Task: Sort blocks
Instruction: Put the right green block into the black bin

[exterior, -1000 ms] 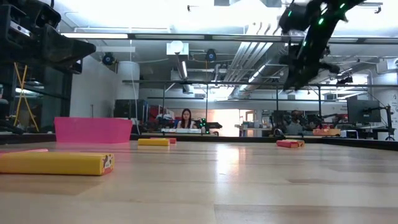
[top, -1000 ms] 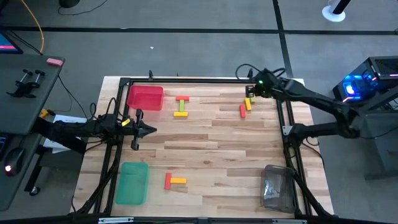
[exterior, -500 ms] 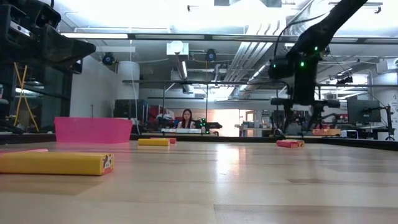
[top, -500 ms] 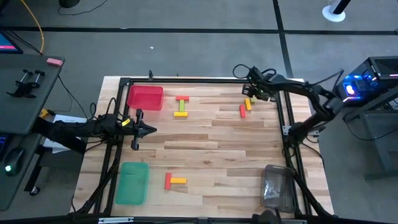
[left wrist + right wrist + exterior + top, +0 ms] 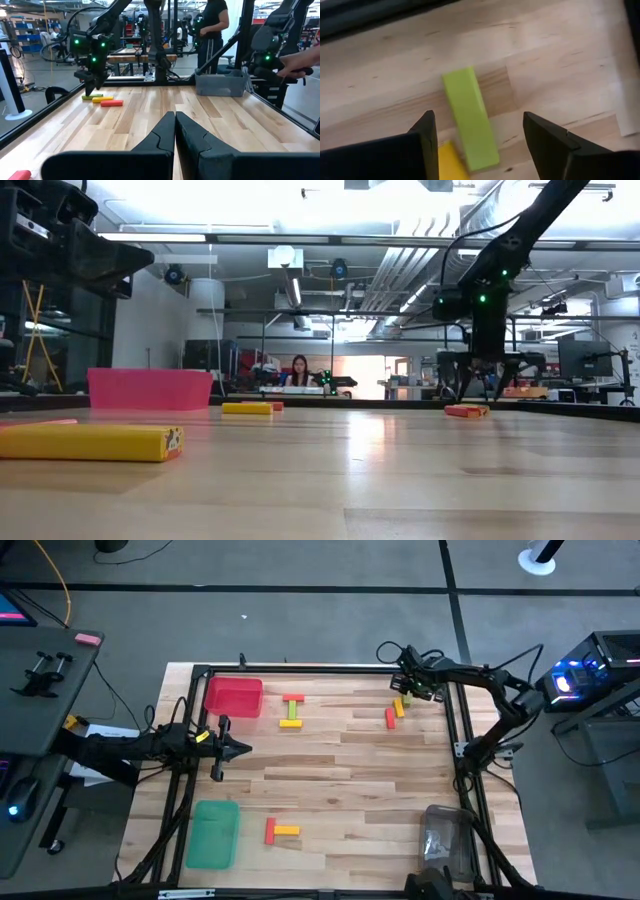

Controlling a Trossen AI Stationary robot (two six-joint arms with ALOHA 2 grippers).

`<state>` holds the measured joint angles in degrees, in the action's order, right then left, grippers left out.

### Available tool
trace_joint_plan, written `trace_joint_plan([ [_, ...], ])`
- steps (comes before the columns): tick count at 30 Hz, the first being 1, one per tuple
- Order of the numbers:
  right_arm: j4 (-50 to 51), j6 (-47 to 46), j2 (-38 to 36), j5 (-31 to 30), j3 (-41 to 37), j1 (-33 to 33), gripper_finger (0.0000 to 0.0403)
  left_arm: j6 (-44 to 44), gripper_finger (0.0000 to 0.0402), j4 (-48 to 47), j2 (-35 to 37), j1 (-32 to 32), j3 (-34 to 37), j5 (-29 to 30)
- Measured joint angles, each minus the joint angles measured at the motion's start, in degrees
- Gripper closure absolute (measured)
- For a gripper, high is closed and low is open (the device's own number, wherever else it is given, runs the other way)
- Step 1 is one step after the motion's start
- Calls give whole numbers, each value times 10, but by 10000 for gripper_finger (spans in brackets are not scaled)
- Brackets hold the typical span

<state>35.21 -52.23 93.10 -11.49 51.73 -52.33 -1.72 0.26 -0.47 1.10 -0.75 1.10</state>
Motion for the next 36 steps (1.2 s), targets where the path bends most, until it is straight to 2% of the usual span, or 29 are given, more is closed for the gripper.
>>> trace_joint_plan([
  [11, -19, 45, 53, -3, 6, 6, 286, 0, 401, 0, 0, 0, 0, 0],
  [18, -11, 92, 54, -2, 6, 6, 393, 0, 401, 0, 0, 0, 0, 0],
  [26, 15, 120, 24, 11, 0, 6, 399, 0, 401, 0, 0, 0, 0, 0],
  [33, 39, 131, -57, 6, 1, 5, 402, 0, 401, 0, 0, 0, 0, 0],
  [36, 54, 130, -109, 22, 1, 12, 402, 0, 401, 0, 0, 0, 0, 0],
])
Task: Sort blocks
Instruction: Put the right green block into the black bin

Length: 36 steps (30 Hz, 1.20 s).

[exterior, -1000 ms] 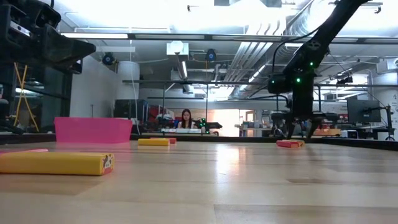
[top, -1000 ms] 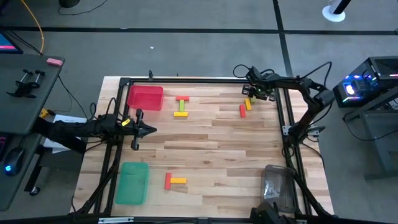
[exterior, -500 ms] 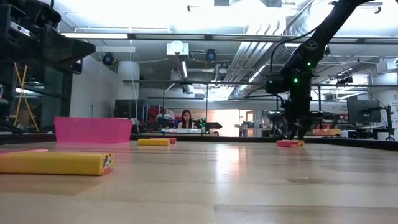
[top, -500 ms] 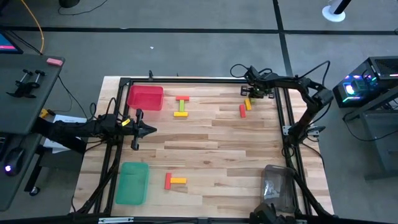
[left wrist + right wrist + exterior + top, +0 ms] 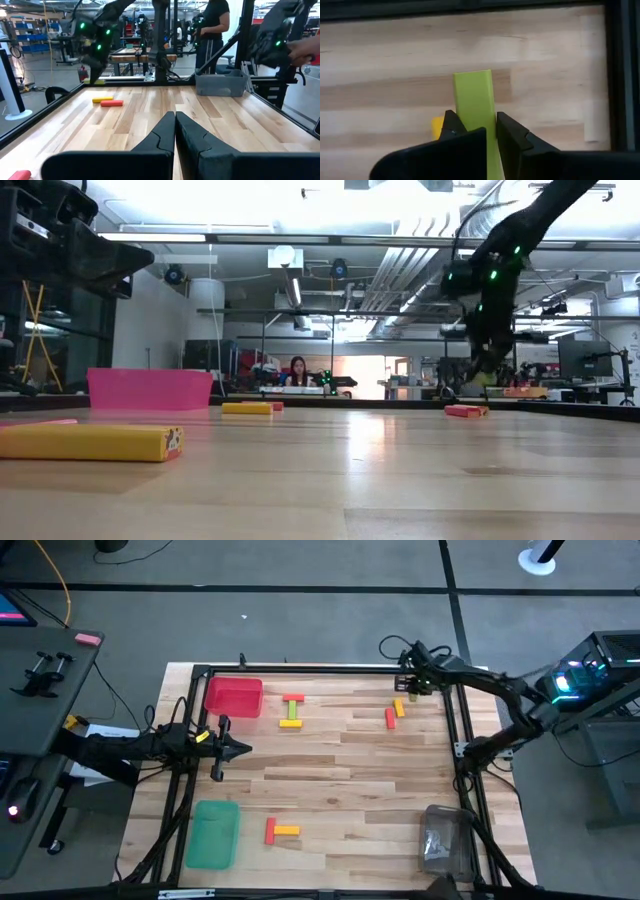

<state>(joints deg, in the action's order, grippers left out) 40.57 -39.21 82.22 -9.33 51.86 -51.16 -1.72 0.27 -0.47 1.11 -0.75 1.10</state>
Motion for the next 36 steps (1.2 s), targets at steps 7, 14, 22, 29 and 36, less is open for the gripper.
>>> trace_joint_plan([
  [7, 30, 12, -157, 128, 1, 104, 403, 0, 401, 0, 0, 0, 0, 0],
  [14, 135, -167, -269, 175, 2, 384, 403, 0, 401, 0, 0, 0, 0, 0],
  [22, 96, -461, -276, 198, 2, 754, 403, 0, 401, 0, 0, 0, 0, 0],
  [29, 107, -647, -216, 301, -19, 931, 403, 0, 401, 0, 0, 0, 0, 0],
  [36, 105, -688, -176, 362, -51, 975, 403, 0, 401, 0, 0, 0, 0, 0],
])
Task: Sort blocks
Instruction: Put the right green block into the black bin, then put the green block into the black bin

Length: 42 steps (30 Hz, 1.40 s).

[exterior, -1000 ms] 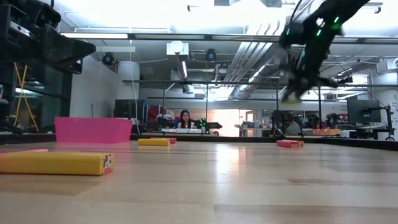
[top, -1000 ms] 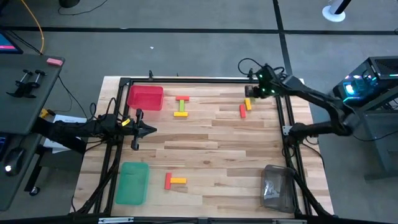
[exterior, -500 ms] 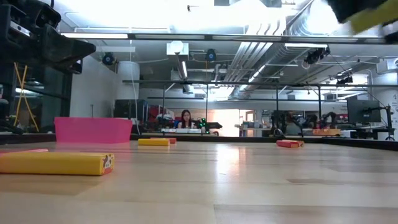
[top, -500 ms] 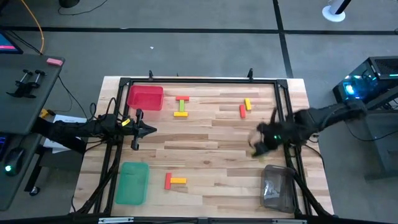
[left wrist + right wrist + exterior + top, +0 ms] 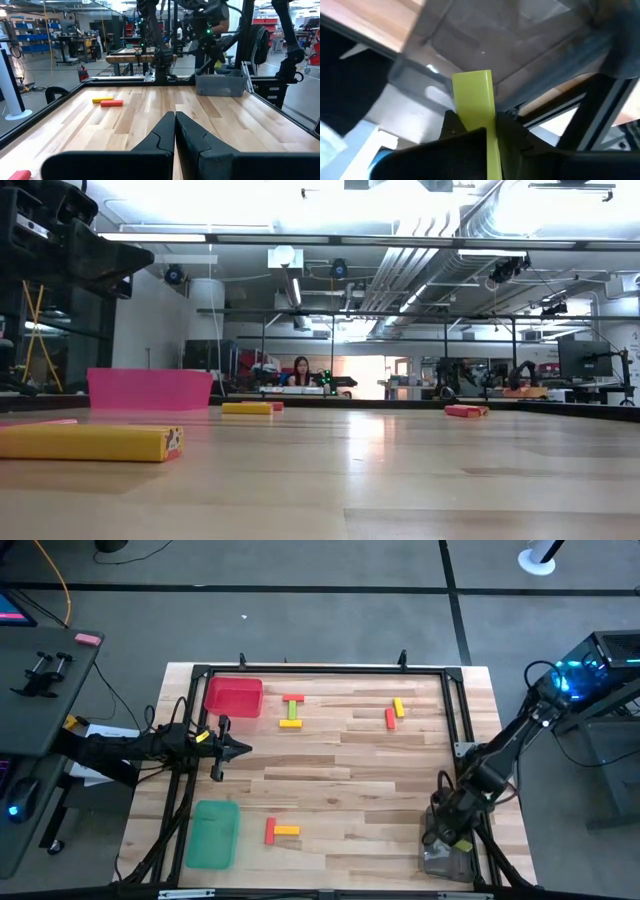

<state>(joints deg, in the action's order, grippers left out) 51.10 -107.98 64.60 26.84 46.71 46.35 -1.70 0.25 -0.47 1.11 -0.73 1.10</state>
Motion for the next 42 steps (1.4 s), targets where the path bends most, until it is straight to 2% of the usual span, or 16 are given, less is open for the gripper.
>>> trace_joint_plan([
  [7, -27, 5, 4, 7, -7, -10, 390, 0, 401, 0, 0, 0, 0, 0],
  [13, -75, 27, 4, 21, -7, -10, 306, 0, 401, 0, 0, 0, 0, 0],
  [16, -93, 41, 3, 60, -7, -10, 257, 0, 401, 0, 0, 0, 0, 0],
  [20, -211, 24, -11, 112, -7, -28, 221, 0, 401, 0, 0, 0, 0, 0],
  [23, -362, 13, -16, 51, -5, -86, 217, 0, 401, 0, 0, 0, 0, 0],
  [25, -426, 48, -12, -2, -5, -145, 219, 0, 401, 0, 0, 0, 0, 0],
  [27, -445, 109, -5, -21, -5, -220, 222, 0, 401, 0, 0, 0, 0, 0],
  [30, -434, 244, 25, -10, -5, -337, 229, 0, 401, 0, 0, 0, 0, 0],
  [33, -435, 377, 93, 1, 9, -446, 233, 0, 401, 0, 0, 0, 0, 0],
  [36, -446, 483, 193, -24, 68, -528, 234, 0, 401, 0, 0, 0, 0, 0],
  [39, -440, 514, 293, -91, 164, -576, 234, 0, 401, 0, 0, 0, 0, 0],
  [42, -392, 535, 391, -153, 287, -603, 235, 0, 401, 0, 0, 0, 0, 0],
])
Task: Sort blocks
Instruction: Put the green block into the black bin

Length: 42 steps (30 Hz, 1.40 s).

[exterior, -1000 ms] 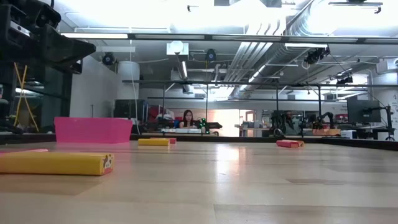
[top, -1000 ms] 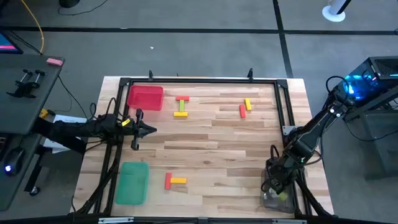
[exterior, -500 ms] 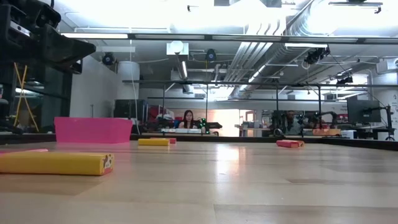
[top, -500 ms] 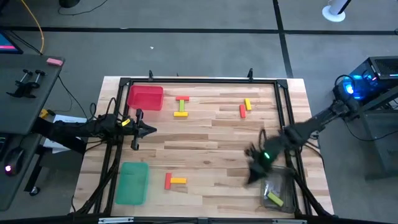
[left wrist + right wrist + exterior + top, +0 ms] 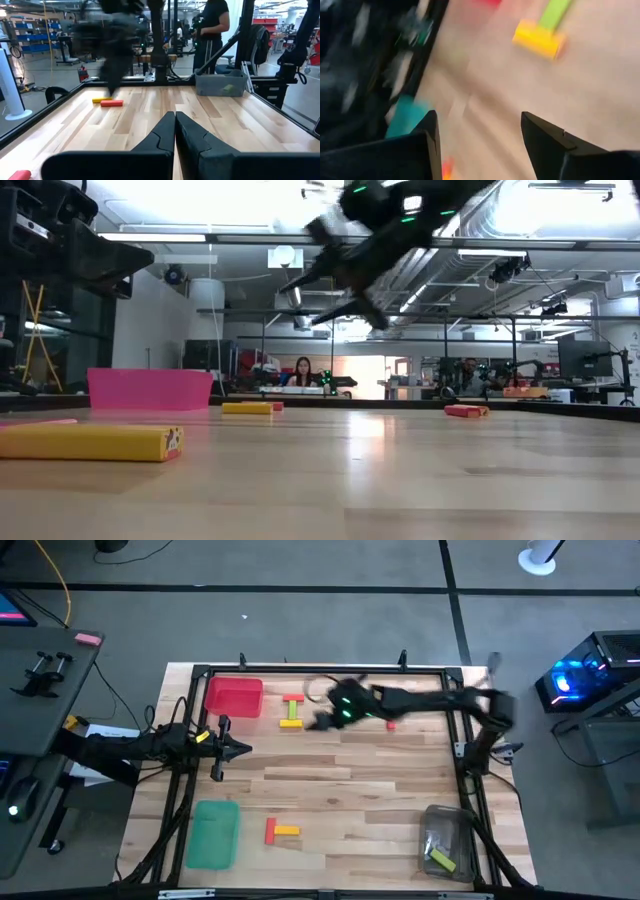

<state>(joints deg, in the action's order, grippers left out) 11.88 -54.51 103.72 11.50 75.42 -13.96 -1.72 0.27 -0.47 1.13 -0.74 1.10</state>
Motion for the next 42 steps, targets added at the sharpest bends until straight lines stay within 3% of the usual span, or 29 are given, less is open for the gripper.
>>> trace_joint_plan([
  [8, 249, -9, 242, -149, 340, -30, 235, 0, 401, 0, 0, 0, 0, 0],
  [16, 372, -70, 424, -160, 592, -38, 235, 0, 401, 0, 0, 0, 0, 0],
  [20, 344, -129, 437, -166, 556, -36, 241, 0, 401, 0, 0, 0, 0, 0],
  [28, 349, -179, 437, -244, 533, -34, 265, 0, 401, 0, -1, 0, 0, 0],
  [42, 564, -129, 435, -276, 561, -36, 270, 0, 401, 0, -1, 0, 0, 2],
])
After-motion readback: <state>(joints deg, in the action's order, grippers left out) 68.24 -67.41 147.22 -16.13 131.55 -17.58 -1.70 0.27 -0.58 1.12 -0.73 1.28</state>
